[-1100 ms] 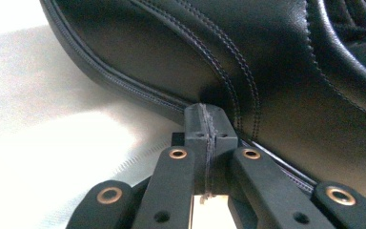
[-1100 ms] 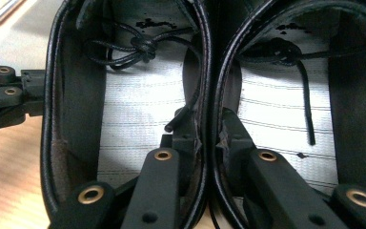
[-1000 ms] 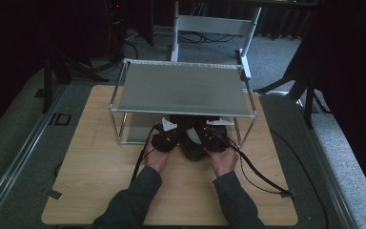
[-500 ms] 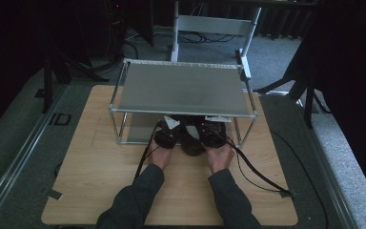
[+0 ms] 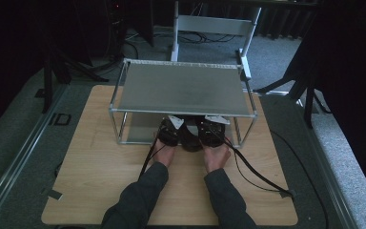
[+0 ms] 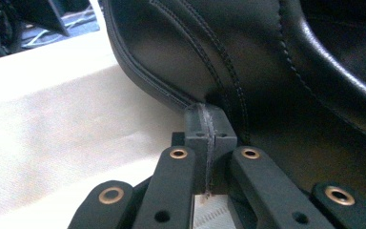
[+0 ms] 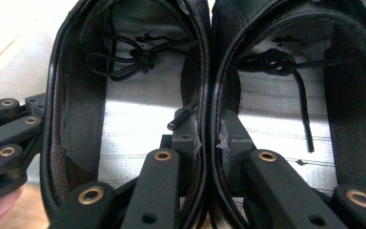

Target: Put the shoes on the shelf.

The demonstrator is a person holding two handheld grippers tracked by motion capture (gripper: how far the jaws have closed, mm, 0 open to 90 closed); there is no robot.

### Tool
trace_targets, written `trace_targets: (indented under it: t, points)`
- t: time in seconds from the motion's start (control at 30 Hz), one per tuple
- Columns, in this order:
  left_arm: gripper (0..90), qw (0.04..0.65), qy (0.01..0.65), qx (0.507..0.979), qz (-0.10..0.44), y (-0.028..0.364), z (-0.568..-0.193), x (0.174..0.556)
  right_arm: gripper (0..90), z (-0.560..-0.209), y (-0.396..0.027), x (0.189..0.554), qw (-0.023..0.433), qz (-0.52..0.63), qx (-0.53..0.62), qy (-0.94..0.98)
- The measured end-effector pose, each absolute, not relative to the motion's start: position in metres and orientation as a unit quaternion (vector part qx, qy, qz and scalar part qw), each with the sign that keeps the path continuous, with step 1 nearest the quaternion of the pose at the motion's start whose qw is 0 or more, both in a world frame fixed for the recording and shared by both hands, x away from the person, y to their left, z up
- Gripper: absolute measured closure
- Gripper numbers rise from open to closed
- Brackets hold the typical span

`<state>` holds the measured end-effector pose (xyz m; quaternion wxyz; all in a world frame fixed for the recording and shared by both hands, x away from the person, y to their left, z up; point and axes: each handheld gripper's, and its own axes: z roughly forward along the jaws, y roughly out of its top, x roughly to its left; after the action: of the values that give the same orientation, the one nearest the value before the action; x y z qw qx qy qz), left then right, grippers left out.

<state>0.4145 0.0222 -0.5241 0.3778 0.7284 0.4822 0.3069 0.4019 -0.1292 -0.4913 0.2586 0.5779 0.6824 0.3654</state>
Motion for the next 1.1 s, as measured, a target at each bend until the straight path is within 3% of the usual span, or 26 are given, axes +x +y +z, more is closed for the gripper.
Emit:
trace_targets:
  t: [0.9, 1.1]
  points:
    - [90.0, 0.373, 0.466, 0.728, 0.338, 0.012, -0.531, 0.427, 79.5, -0.499, -0.123, 0.404, 0.288, 0.372, 0.596, 0.651]
    - [90.0, 0.358, 0.479, 0.727, 0.337, 0.009, -0.532, 0.428, 75.2, -0.499, -0.124, 0.405, 0.299, 0.377, 0.590, 0.649]
